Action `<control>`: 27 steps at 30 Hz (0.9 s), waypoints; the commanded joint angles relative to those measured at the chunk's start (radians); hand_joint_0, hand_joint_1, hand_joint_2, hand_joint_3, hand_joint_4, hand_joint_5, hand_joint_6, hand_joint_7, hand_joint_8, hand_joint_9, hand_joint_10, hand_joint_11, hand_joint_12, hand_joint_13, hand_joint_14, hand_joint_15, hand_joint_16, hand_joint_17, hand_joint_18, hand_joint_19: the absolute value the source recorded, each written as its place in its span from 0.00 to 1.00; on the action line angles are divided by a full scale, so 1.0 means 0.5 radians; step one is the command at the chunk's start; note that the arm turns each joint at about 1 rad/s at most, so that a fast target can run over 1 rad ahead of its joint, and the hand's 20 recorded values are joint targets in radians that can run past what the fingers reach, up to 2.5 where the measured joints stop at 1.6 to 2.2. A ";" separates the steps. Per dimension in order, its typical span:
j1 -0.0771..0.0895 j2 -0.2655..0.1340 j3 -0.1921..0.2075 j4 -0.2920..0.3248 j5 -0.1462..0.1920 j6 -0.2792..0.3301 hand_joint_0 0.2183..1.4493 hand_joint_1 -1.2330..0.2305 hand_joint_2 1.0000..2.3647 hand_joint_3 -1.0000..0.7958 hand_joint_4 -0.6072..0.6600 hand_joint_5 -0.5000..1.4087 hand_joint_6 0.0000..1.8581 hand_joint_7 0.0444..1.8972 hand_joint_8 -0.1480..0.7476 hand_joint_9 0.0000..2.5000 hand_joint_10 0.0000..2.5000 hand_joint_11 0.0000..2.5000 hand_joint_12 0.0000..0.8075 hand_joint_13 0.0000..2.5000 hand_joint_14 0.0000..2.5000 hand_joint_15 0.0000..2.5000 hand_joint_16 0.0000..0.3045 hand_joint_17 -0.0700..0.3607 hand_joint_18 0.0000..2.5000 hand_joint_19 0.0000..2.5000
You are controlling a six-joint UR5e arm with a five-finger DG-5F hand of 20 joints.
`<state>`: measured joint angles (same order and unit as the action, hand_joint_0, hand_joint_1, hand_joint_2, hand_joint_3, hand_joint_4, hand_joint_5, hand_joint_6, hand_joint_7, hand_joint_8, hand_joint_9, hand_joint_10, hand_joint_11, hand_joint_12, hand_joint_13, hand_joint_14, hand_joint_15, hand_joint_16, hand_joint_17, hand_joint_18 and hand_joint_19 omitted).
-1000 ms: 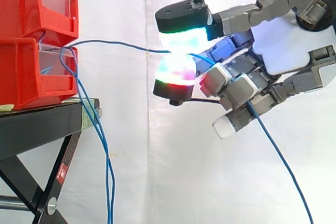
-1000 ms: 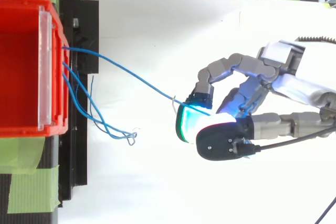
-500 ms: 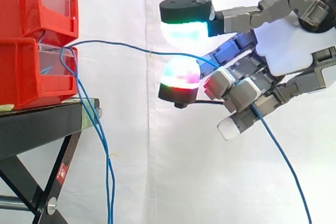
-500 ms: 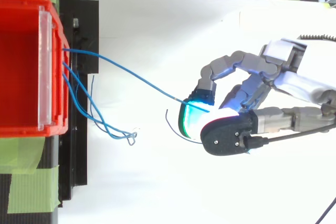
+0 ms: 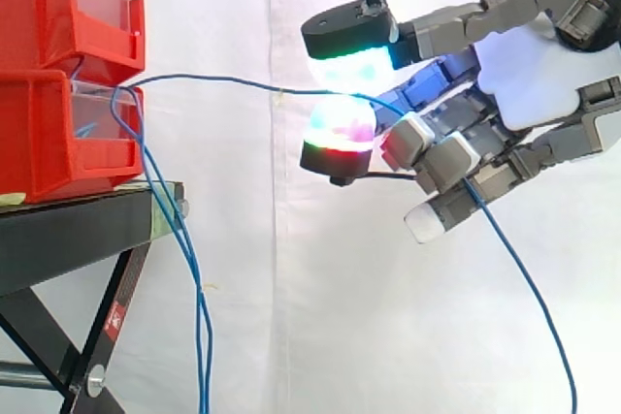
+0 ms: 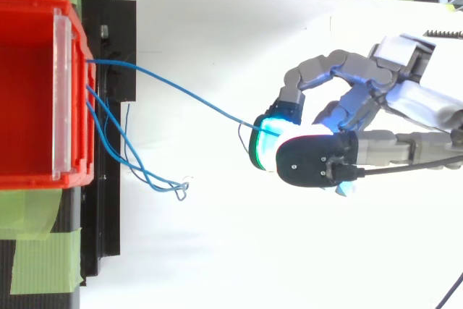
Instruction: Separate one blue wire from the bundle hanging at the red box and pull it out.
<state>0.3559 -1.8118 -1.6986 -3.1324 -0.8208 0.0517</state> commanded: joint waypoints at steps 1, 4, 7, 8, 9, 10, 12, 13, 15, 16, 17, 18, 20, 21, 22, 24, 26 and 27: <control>0.000 0.022 0.001 0.000 0.003 -0.002 0.31 0.37 0.01 0.49 0.59 0.17 0.47 0.52 0.62 0.48 0.01 0.49 0.57 0.55 0.01 0.45 0.20 0.48 0.33 0.23; 0.000 0.043 0.001 0.000 0.022 -0.018 0.31 0.36 0.01 0.51 0.57 0.17 0.47 0.52 0.63 0.49 0.01 0.49 0.58 0.55 0.01 0.45 0.21 0.49 0.34 0.22; 0.000 0.052 0.001 0.000 0.031 -0.042 0.31 0.36 0.01 0.53 0.55 0.18 0.47 0.52 0.64 0.50 0.01 0.49 0.59 0.56 0.01 0.45 0.21 0.50 0.35 0.22; 0.000 0.052 0.001 0.000 0.034 -0.045 0.31 0.36 0.01 0.53 0.55 0.18 0.47 0.52 0.64 0.50 0.01 0.49 0.60 0.56 0.01 0.45 0.21 0.50 0.35 0.22; 0.000 0.052 0.001 0.000 0.031 -0.045 0.31 0.35 0.01 0.54 0.55 0.18 0.47 0.52 0.65 0.50 0.01 0.49 0.60 0.56 0.01 0.45 0.21 0.50 0.35 0.21; 0.000 0.052 0.001 0.000 0.031 -0.045 0.31 0.35 0.01 0.54 0.54 0.18 0.47 0.53 0.65 0.51 0.01 0.49 0.60 0.56 0.01 0.45 0.21 0.50 0.35 0.21; 0.000 0.052 -0.002 0.000 0.031 -0.045 0.31 0.34 0.01 0.55 0.53 0.18 0.47 0.54 0.66 0.51 0.01 0.49 0.61 0.56 0.01 0.45 0.22 0.51 0.35 0.21; 0.000 0.052 0.001 0.000 0.031 -0.045 0.31 0.34 0.01 0.56 0.53 0.19 0.47 0.55 0.65 0.51 0.01 0.50 0.62 0.56 0.01 0.45 0.22 0.51 0.35 0.20; 0.000 0.055 0.001 0.000 0.031 -0.045 0.31 0.34 0.01 0.57 0.52 0.19 0.47 0.56 0.66 0.51 0.01 0.49 0.62 0.55 0.01 0.44 0.22 0.51 0.35 0.20; 0.000 0.055 0.001 0.000 0.031 -0.045 0.32 0.33 0.01 0.57 0.52 0.19 0.47 0.57 0.66 0.51 0.01 0.49 0.62 0.55 0.01 0.44 0.22 0.51 0.35 0.20; 0.000 0.059 0.001 0.000 0.031 -0.045 0.32 0.33 0.01 0.57 0.51 0.19 0.47 0.56 0.66 0.52 0.01 0.49 0.63 0.55 0.01 0.44 0.22 0.51 0.35 0.20; 0.000 0.062 0.001 0.000 0.031 -0.051 0.32 0.33 0.01 0.57 0.52 0.19 0.47 0.57 0.66 0.52 0.01 0.49 0.63 0.55 0.01 0.43 0.22 0.51 0.35 0.20; 0.000 0.074 0.001 -0.003 0.031 -0.054 0.32 0.33 0.00 0.57 0.52 0.19 0.47 0.57 0.66 0.52 0.01 0.49 0.64 0.54 0.01 0.43 0.22 0.51 0.35 0.20; 0.000 0.074 0.001 -0.006 0.034 -0.057 0.32 0.33 0.00 0.58 0.52 0.19 0.47 0.57 0.66 0.52 0.01 0.49 0.64 0.54 0.01 0.42 0.22 0.51 0.35 0.19; 0.000 0.083 0.001 -0.006 0.034 -0.064 0.32 0.32 0.00 0.58 0.52 0.19 0.47 0.58 0.66 0.52 0.01 0.49 0.63 0.53 0.01 0.42 0.22 0.52 0.35 0.19; 0.000 0.083 0.001 -0.009 0.034 -0.067 0.32 0.32 0.00 0.58 0.52 0.19 0.47 0.58 0.66 0.52 0.01 0.49 0.64 0.52 0.01 0.41 0.22 0.52 0.35 0.19; 0.000 0.089 -0.002 -0.018 0.037 -0.070 0.32 0.32 0.00 0.58 0.53 0.19 0.47 0.59 0.66 0.52 0.01 0.49 0.65 0.51 0.01 0.41 0.23 0.52 0.35 0.19; 0.000 0.089 -0.002 -0.021 0.040 -0.070 0.32 0.32 0.00 0.58 0.53 0.19 0.47 0.59 0.67 0.52 0.01 0.48 0.65 0.51 0.01 0.40 0.23 0.52 0.35 0.18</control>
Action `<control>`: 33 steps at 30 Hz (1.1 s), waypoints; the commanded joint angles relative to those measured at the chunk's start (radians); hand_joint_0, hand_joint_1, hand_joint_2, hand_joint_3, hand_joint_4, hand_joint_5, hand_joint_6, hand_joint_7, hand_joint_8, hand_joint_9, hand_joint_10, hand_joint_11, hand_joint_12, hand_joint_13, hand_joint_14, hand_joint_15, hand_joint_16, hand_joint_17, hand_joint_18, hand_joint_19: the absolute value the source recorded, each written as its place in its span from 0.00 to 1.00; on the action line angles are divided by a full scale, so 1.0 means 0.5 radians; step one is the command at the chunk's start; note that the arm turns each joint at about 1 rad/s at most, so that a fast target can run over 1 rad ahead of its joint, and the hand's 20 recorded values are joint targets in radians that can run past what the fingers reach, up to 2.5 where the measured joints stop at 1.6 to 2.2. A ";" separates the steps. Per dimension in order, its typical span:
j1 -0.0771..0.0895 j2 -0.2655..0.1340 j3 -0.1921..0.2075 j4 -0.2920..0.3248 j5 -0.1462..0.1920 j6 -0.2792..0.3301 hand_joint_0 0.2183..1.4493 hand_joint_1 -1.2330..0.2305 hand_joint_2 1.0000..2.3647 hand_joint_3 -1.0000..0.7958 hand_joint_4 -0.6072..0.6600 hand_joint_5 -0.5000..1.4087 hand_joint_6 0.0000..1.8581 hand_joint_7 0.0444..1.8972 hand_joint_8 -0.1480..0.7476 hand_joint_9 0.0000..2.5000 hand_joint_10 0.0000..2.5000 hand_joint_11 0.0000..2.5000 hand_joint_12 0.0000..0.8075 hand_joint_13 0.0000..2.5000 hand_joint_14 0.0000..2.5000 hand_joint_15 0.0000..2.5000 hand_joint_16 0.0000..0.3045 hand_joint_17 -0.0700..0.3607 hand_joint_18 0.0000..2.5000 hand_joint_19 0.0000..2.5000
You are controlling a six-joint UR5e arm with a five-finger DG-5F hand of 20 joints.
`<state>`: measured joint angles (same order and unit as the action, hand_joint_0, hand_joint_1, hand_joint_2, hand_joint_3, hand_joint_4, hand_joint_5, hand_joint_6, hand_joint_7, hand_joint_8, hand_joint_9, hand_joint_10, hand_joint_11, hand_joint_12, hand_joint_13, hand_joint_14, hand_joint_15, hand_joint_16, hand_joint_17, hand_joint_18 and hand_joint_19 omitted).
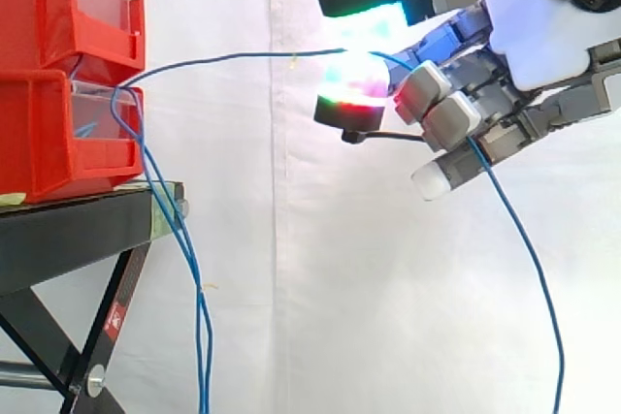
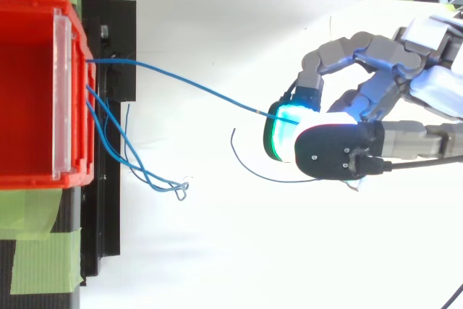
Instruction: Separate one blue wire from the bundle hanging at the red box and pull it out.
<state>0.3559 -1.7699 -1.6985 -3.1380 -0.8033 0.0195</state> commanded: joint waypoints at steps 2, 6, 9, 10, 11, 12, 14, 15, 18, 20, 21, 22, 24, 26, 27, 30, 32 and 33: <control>0.000 0.005 0.001 -0.019 0.014 -0.005 0.32 0.32 0.00 0.58 0.53 0.19 0.47 0.59 0.67 0.52 0.01 0.49 0.65 0.50 0.01 0.39 0.23 0.52 0.34 0.18; 0.000 0.005 0.001 -0.035 0.027 -0.008 0.32 0.32 0.00 0.58 0.55 0.20 0.47 0.59 0.67 0.51 0.01 0.48 0.66 0.48 0.01 0.37 0.23 0.53 0.34 0.18; 0.000 0.005 0.001 -0.032 0.030 -0.008 0.32 0.32 0.00 0.58 0.55 0.20 0.47 0.60 0.67 0.51 0.01 0.48 0.66 0.46 0.01 0.36 0.23 0.53 0.34 0.18; 0.000 0.005 0.001 -0.029 0.030 -0.011 0.32 0.32 0.00 0.58 0.55 0.20 0.47 0.60 0.67 0.51 0.01 0.47 0.66 0.45 0.01 0.36 0.23 0.53 0.33 0.18; 0.000 0.005 -0.002 -0.029 0.027 -0.014 0.32 0.32 0.00 0.58 0.55 0.20 0.47 0.60 0.67 0.51 0.01 0.48 0.67 0.45 0.01 0.35 0.23 0.53 0.33 0.18; 0.000 0.005 -0.002 -0.029 0.023 -0.014 0.32 0.32 0.00 0.58 0.55 0.20 0.47 0.60 0.67 0.51 0.01 0.47 0.67 0.45 0.01 0.35 0.23 0.53 0.33 0.17; 0.000 0.005 0.001 -0.019 0.023 -0.014 0.32 0.32 0.00 0.58 0.56 0.20 0.47 0.60 0.67 0.51 0.01 0.47 0.67 0.43 0.01 0.34 0.23 0.53 0.33 0.17; 0.000 0.002 -0.002 -0.016 0.023 -0.014 0.32 0.32 0.00 0.58 0.56 0.20 0.47 0.60 0.67 0.50 0.01 0.47 0.67 0.42 0.01 0.33 0.23 0.53 0.33 0.17; 0.000 0.002 0.001 -0.013 0.023 -0.014 0.32 0.32 0.00 0.58 0.56 0.20 0.47 0.61 0.67 0.49 0.01 0.46 0.67 0.40 0.01 0.31 0.24 0.54 0.32 0.16; 0.000 0.005 0.001 -0.007 0.027 -0.014 0.32 0.32 0.00 0.58 0.56 0.20 0.47 0.60 0.67 0.48 0.01 0.45 0.66 0.38 0.01 0.29 0.24 0.54 0.32 0.16; 0.000 0.002 0.001 -0.004 0.023 -0.014 0.32 0.32 0.00 0.58 0.56 0.20 0.47 0.60 0.67 0.48 0.01 0.44 0.66 0.37 0.01 0.28 0.24 0.54 0.32 0.16; 0.000 0.002 0.001 -0.004 0.027 -0.014 0.32 0.32 0.00 0.58 0.55 0.20 0.47 0.60 0.67 0.47 0.01 0.43 0.66 0.37 0.01 0.27 0.24 0.54 0.32 0.16; 0.000 0.005 -0.002 -0.004 0.027 -0.014 0.32 0.32 0.00 0.58 0.55 0.20 0.47 0.60 0.66 0.44 0.01 0.41 0.66 0.35 0.01 0.26 0.24 0.54 0.31 0.16; 0.000 0.002 0.001 -0.001 0.023 -0.014 0.32 0.32 0.00 0.58 0.55 0.20 0.47 0.60 0.65 0.39 0.00 0.40 0.66 0.35 0.01 0.25 0.24 0.54 0.31 0.16; 0.000 0.005 0.001 0.002 0.023 -0.014 0.32 0.32 0.00 0.58 0.55 0.20 0.47 0.60 0.65 0.36 0.01 0.38 0.67 0.35 0.01 0.26 0.24 0.54 0.31 0.16; 0.000 0.002 -0.002 0.002 0.023 -0.014 0.32 0.32 0.01 0.58 0.55 0.20 0.47 0.60 0.65 0.31 0.01 0.36 0.66 0.35 0.01 0.26 0.24 0.54 0.31 0.16; 0.000 0.002 -0.002 0.002 0.023 -0.014 0.32 0.32 0.01 0.58 0.54 0.20 0.47 0.60 0.65 0.29 0.00 0.35 0.66 0.34 0.01 0.26 0.24 0.54 0.31 0.16; 0.000 0.005 0.001 0.002 0.023 -0.014 0.32 0.32 0.01 0.58 0.54 0.20 0.47 0.60 0.64 0.28 0.00 0.34 0.66 0.34 0.01 0.25 0.24 0.54 0.31 0.16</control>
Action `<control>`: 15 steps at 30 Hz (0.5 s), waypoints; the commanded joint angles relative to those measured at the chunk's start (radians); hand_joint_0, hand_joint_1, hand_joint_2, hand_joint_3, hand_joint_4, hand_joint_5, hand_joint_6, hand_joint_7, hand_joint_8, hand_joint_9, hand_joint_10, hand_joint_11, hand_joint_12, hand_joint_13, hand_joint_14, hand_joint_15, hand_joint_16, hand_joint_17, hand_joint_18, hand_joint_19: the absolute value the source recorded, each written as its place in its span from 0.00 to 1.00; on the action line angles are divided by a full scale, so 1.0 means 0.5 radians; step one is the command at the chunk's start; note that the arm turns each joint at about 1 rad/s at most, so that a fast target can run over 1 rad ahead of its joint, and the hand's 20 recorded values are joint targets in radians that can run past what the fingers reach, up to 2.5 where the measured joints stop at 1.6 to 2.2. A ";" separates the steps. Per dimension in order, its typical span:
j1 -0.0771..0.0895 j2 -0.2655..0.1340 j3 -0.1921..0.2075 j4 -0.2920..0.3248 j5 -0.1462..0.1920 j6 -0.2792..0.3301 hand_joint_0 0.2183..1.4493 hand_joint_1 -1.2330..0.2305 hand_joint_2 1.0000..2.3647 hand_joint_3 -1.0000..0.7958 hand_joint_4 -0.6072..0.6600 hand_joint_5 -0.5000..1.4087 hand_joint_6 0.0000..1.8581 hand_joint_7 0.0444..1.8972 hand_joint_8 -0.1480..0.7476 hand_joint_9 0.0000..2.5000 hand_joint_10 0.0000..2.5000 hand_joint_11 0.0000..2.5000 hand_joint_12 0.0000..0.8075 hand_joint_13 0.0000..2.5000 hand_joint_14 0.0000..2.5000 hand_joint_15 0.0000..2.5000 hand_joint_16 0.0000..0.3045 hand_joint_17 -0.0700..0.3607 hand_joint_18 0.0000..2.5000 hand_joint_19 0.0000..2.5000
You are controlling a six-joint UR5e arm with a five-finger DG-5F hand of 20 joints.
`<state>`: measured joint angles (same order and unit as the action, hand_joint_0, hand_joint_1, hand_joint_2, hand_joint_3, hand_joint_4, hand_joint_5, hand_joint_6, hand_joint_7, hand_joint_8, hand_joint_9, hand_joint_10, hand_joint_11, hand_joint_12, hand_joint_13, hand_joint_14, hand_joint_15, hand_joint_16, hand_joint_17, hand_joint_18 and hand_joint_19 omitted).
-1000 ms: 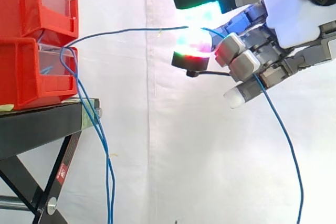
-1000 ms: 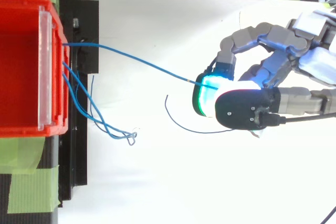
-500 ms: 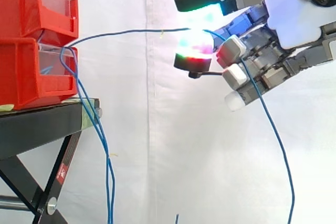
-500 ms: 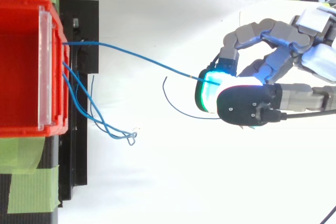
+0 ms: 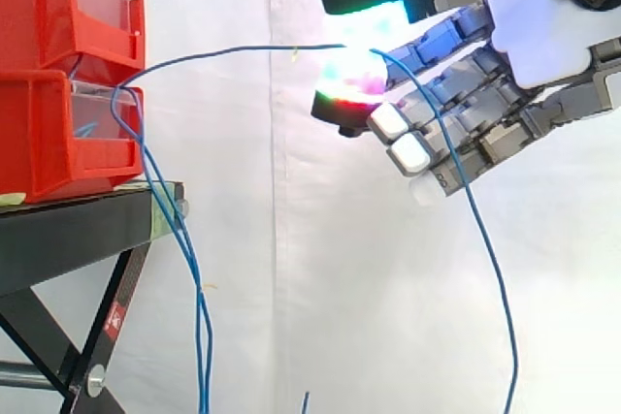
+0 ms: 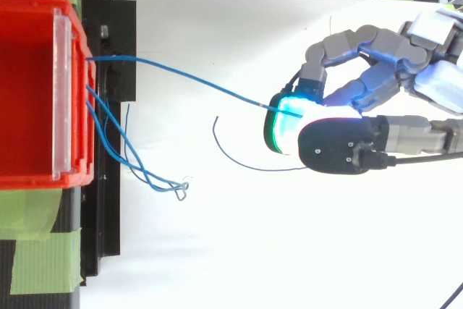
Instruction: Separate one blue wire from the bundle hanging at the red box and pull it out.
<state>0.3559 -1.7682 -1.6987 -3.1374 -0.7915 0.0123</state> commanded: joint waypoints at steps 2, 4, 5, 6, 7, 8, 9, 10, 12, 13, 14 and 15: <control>0.000 -0.001 -0.002 0.001 0.000 0.000 0.32 0.32 0.01 0.58 0.54 0.20 0.46 0.60 0.64 0.26 0.00 0.31 0.66 0.33 0.01 0.25 0.24 0.54 0.31 0.16; 0.000 0.002 0.001 0.001 0.000 0.000 0.32 0.32 0.01 0.58 0.54 0.20 0.46 0.60 0.63 0.25 0.00 0.29 0.65 0.31 0.01 0.25 0.23 0.54 0.30 0.16; 0.000 -0.001 0.001 0.001 0.000 0.000 0.32 0.32 0.01 0.58 0.53 0.20 0.46 0.60 0.63 0.24 0.00 0.28 0.65 0.30 0.01 0.24 0.23 0.54 0.30 0.16; 0.000 -0.001 -0.002 0.001 0.000 0.000 0.32 0.32 0.01 0.58 0.53 0.20 0.46 0.60 0.62 0.23 0.00 0.26 0.64 0.29 0.01 0.24 0.23 0.53 0.30 0.16; 0.000 -0.001 0.001 0.001 0.000 0.000 0.32 0.32 0.01 0.58 0.53 0.20 0.46 0.60 0.62 0.22 0.00 0.25 0.64 0.28 0.01 0.23 0.23 0.53 0.29 0.16; 0.000 0.002 0.001 0.001 0.000 0.000 0.31 0.32 0.02 0.58 0.52 0.20 0.46 0.60 0.62 0.22 0.00 0.25 0.64 0.27 0.01 0.22 0.23 0.54 0.29 0.16; 0.000 -0.001 0.001 0.001 0.000 0.000 0.31 0.32 0.02 0.57 0.52 0.20 0.46 0.60 0.61 0.21 0.00 0.23 0.63 0.26 0.01 0.21 0.23 0.54 0.28 0.16; 0.000 -0.001 -0.002 0.001 0.000 0.000 0.31 0.31 0.03 0.57 0.52 0.20 0.46 0.60 0.61 0.18 0.00 0.20 0.63 0.23 0.01 0.19 0.23 0.54 0.27 0.15; 0.000 0.002 0.001 0.001 0.000 0.000 0.31 0.31 0.03 0.57 0.52 0.20 0.46 0.60 0.60 0.15 0.00 0.15 0.62 0.20 0.01 0.16 0.24 0.54 0.25 0.14; 0.000 0.002 0.001 0.001 0.000 0.000 0.31 0.31 0.03 0.57 0.51 0.20 0.46 0.59 0.59 0.14 0.00 0.13 0.61 0.19 0.00 0.15 0.24 0.54 0.23 0.14; 0.000 -0.001 0.001 0.001 0.000 0.000 0.31 0.31 0.03 0.57 0.51 0.20 0.46 0.59 0.58 0.12 0.00 0.11 0.61 0.18 0.00 0.15 0.24 0.54 0.23 0.13; 0.000 -0.001 0.001 0.001 0.000 0.000 0.31 0.31 0.03 0.57 0.51 0.20 0.46 0.59 0.57 0.10 0.00 0.08 0.60 0.15 0.00 0.12 0.24 0.54 0.20 0.12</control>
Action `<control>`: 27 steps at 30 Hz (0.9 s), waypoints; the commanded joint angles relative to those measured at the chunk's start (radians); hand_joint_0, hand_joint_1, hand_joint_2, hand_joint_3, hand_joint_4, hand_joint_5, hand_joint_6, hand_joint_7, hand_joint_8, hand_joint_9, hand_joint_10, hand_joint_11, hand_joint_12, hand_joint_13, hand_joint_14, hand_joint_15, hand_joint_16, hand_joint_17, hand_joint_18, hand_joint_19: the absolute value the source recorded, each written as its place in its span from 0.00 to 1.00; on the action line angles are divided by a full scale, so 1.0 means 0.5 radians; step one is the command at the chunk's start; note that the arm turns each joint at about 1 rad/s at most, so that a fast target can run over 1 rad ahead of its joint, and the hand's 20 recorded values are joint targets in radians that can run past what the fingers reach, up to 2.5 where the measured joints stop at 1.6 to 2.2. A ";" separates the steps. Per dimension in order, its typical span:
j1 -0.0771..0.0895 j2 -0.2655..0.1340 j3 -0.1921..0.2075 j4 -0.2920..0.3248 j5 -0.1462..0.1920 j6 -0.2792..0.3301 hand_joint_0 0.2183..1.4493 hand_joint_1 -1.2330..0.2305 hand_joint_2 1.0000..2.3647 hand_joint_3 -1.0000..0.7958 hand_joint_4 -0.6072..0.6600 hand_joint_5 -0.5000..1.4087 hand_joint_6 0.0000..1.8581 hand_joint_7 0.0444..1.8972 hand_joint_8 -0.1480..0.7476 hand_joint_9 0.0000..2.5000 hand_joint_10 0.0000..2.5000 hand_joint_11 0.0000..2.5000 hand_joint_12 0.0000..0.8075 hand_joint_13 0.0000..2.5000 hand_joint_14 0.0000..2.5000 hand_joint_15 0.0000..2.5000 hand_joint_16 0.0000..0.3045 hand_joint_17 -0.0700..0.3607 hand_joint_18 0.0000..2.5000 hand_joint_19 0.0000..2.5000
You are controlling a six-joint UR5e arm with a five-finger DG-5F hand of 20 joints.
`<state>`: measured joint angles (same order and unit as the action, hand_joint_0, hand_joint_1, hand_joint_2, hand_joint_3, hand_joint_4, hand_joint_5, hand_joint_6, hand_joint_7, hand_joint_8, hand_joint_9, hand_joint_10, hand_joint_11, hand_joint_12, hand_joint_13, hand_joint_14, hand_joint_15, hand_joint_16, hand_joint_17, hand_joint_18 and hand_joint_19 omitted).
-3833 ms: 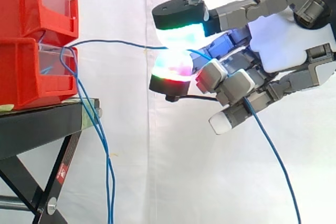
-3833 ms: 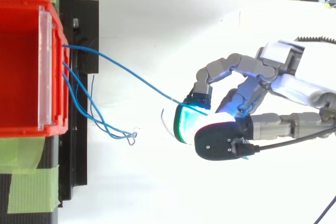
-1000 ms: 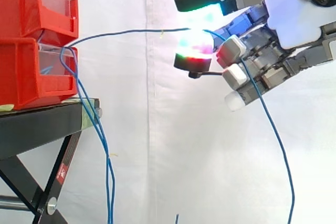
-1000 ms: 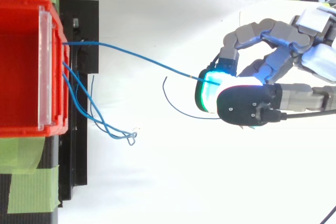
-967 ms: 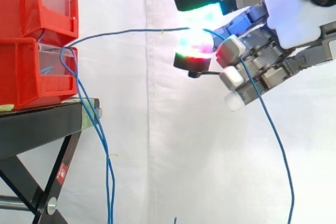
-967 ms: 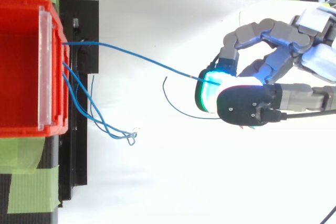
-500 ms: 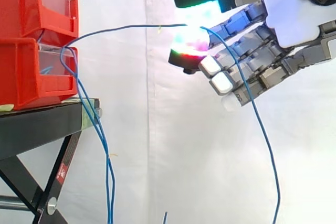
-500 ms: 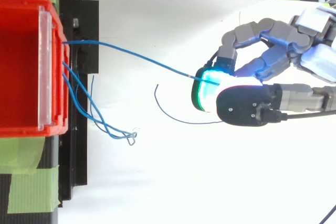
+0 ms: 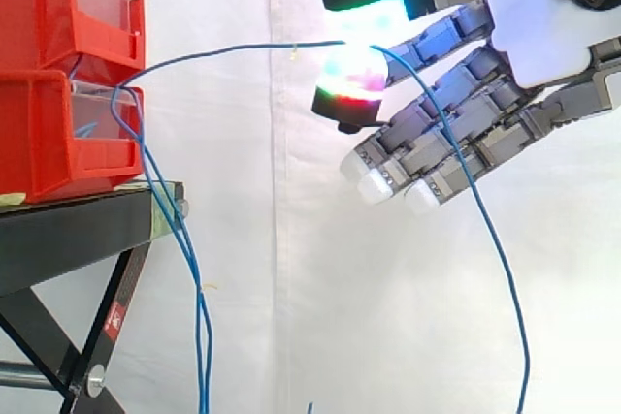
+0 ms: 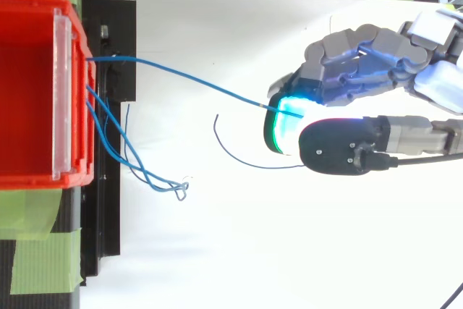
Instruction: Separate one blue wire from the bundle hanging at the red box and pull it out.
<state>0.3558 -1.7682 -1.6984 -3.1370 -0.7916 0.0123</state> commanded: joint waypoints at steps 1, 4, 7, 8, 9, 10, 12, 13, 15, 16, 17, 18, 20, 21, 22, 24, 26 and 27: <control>0.000 -0.001 -0.003 0.000 0.000 0.000 0.28 0.32 0.12 0.55 0.51 0.20 0.47 0.56 0.56 0.08 0.00 0.07 0.59 0.12 0.00 0.12 0.24 0.55 0.17 0.12; 0.000 -0.001 0.001 0.000 0.000 0.000 0.28 0.31 0.11 0.55 0.50 0.20 0.47 0.57 0.55 0.07 0.00 0.05 0.57 0.09 0.00 0.10 0.24 0.55 0.12 0.09; 0.000 -0.001 0.001 0.000 0.000 0.000 0.28 0.34 0.13 0.54 0.50 0.19 0.48 0.53 0.52 0.04 0.00 0.06 0.54 0.03 0.00 0.10 0.25 0.55 0.03 0.07; 0.000 -0.001 0.001 0.000 0.000 0.000 0.28 0.34 0.12 0.55 0.50 0.19 0.48 0.53 0.52 0.04 0.00 0.05 0.54 0.02 0.00 0.10 0.25 0.56 0.02 0.06; 0.000 -0.001 0.001 0.000 0.000 0.000 0.28 0.34 0.12 0.55 0.50 0.19 0.48 0.53 0.52 0.04 0.00 0.06 0.54 0.02 0.00 0.10 0.25 0.56 0.02 0.06; 0.000 -0.001 0.001 0.000 0.000 0.000 0.28 0.33 0.12 0.55 0.50 0.19 0.48 0.53 0.52 0.04 0.00 0.05 0.54 0.02 0.00 0.10 0.25 0.56 0.01 0.05; 0.000 -0.001 0.001 0.000 0.000 0.000 0.28 0.33 0.12 0.55 0.50 0.19 0.48 0.53 0.52 0.04 0.00 0.05 0.54 0.02 0.00 0.10 0.25 0.56 0.00 0.04; 0.000 -0.001 0.001 0.000 0.000 0.000 0.28 0.33 0.12 0.55 0.50 0.19 0.48 0.54 0.52 0.04 0.00 0.05 0.54 0.02 0.00 0.09 0.25 0.56 0.00 0.04; 0.000 -0.001 0.001 0.000 0.000 0.000 0.28 0.33 0.12 0.54 0.50 0.19 0.48 0.54 0.52 0.04 0.00 0.05 0.53 0.01 0.00 0.10 0.25 0.56 0.00 0.04; 0.000 0.002 -0.003 0.000 0.000 0.000 0.28 0.33 0.12 0.54 0.51 0.19 0.48 0.54 0.52 0.05 0.00 0.05 0.54 0.02 0.00 0.10 0.25 0.56 0.00 0.04; 0.000 -0.001 0.001 0.000 0.000 0.000 0.28 0.33 0.12 0.54 0.51 0.19 0.48 0.53 0.52 0.05 0.00 0.06 0.53 0.02 0.00 0.09 0.25 0.56 0.00 0.04; 0.000 -0.001 -0.003 0.000 0.000 0.000 0.28 0.33 0.11 0.55 0.51 0.19 0.48 0.54 0.52 0.05 0.00 0.06 0.53 0.02 0.00 0.10 0.25 0.57 0.00 0.04; 0.000 -0.001 -0.003 0.000 0.000 0.000 0.28 0.33 0.10 0.55 0.51 0.19 0.48 0.54 0.52 0.06 0.00 0.06 0.54 0.02 0.00 0.10 0.25 0.57 0.00 0.04; 0.000 -0.001 0.001 0.000 -0.003 0.000 0.28 0.33 0.10 0.55 0.51 0.19 0.48 0.54 0.52 0.06 0.00 0.06 0.54 0.02 0.00 0.09 0.25 0.57 0.00 0.04; 0.000 -0.001 -0.003 0.000 -0.003 0.000 0.28 0.33 0.10 0.55 0.51 0.19 0.48 0.55 0.52 0.06 0.00 0.07 0.54 0.03 0.00 0.10 0.26 0.57 0.00 0.04; 0.000 0.002 -0.003 0.000 -0.003 0.000 0.28 0.33 0.10 0.55 0.51 0.19 0.48 0.54 0.52 0.06 0.00 0.06 0.54 0.03 0.00 0.09 0.26 0.57 0.00 0.04; 0.000 -0.001 0.001 0.000 -0.003 0.000 0.29 0.31 0.08 0.55 0.51 0.20 0.47 0.57 0.53 0.08 0.00 0.05 0.55 0.04 0.00 0.08 0.26 0.58 0.03 0.01; 0.000 -0.001 -0.003 0.000 -0.003 0.000 0.29 0.31 0.07 0.55 0.51 0.20 0.47 0.57 0.53 0.08 0.00 0.05 0.55 0.04 0.00 0.08 0.26 0.58 0.03 0.01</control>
<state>0.3559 -1.7683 -1.6988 -3.1370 -0.7928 0.0123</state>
